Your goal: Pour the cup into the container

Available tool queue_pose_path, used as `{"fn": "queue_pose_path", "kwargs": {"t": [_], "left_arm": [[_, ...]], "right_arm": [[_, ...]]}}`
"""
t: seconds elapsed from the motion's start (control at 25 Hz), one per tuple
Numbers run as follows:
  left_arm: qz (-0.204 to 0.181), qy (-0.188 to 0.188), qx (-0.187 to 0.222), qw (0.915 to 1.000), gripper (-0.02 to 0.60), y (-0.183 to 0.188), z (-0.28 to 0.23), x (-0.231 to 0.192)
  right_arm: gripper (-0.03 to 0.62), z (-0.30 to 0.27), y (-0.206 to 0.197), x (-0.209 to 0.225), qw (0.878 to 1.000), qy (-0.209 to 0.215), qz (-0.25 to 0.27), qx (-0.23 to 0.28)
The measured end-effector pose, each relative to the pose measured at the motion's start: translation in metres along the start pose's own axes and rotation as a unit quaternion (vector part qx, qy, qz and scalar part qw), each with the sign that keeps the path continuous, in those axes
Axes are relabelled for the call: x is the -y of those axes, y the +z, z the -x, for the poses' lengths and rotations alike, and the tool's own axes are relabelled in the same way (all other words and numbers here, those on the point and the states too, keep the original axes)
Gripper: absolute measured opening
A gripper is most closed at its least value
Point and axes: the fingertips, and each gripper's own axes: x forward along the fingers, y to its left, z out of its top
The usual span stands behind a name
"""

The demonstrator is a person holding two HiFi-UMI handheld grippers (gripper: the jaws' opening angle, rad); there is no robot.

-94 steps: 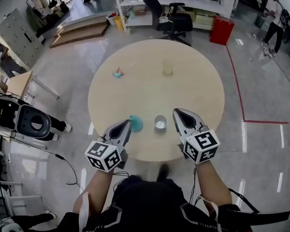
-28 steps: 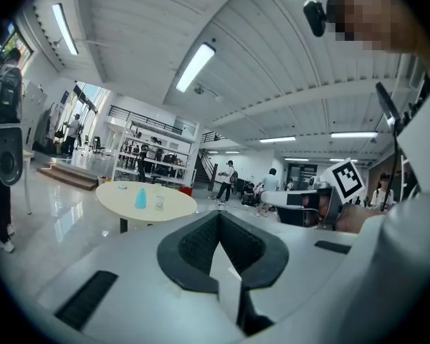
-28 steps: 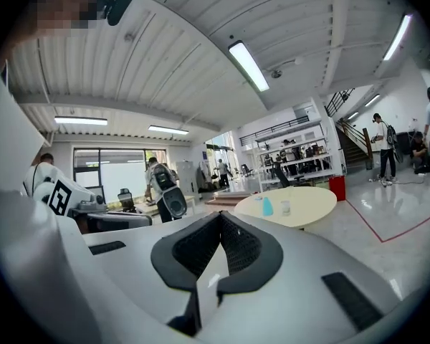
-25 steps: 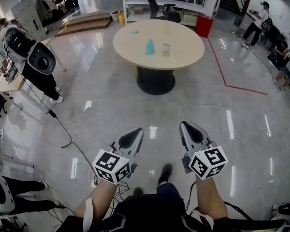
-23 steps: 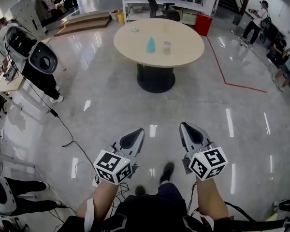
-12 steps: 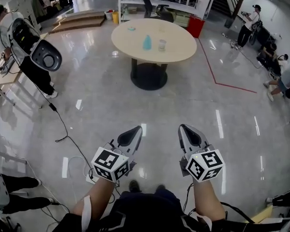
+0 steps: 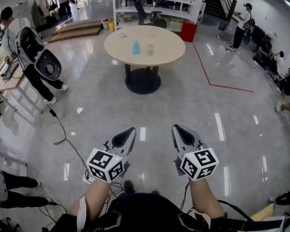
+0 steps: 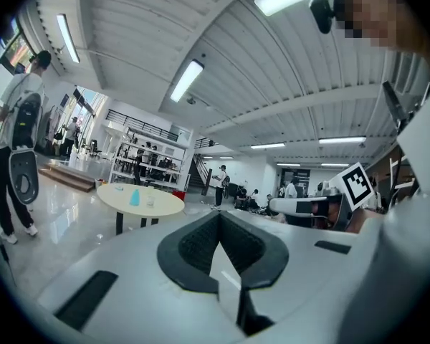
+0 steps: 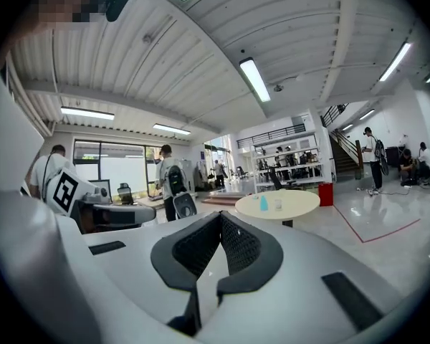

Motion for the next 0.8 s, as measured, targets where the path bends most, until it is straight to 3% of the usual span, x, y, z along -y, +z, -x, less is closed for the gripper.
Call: {"fn": "queue_pose_path", "kwargs": {"t": [0.32, 0.52, 0.68, 0.8], "left_arm": [[-0.011, 0.04, -0.015, 0.999, -0.008, -0.01, 0.007, 0.023], [-0.008, 0.029, -0.017, 0.9994, -0.008, -0.02, 0.008, 0.033], [-0.028, 0.016, -0.002, 0.9995, -0.008, 0.001, 0.032, 0.024], [-0.02, 0.025, 0.01, 0.9994, -0.008, 0.009, 0.039, 0.006]], "right_arm": [[0.006, 0.026, -0.007, 0.019, 1.0, 0.021, -0.005, 0.011], [0.006, 0.03, -0.011, 0.02, 1.0, 0.013, -0.005, 0.013], [0.005, 0.031, -0.004, 0.0, 1.0, -0.001, -0.012, 0.016], [0.005, 0.02, 0.005, -0.005, 1.0, 0.002, -0.017, 0.02]]}}
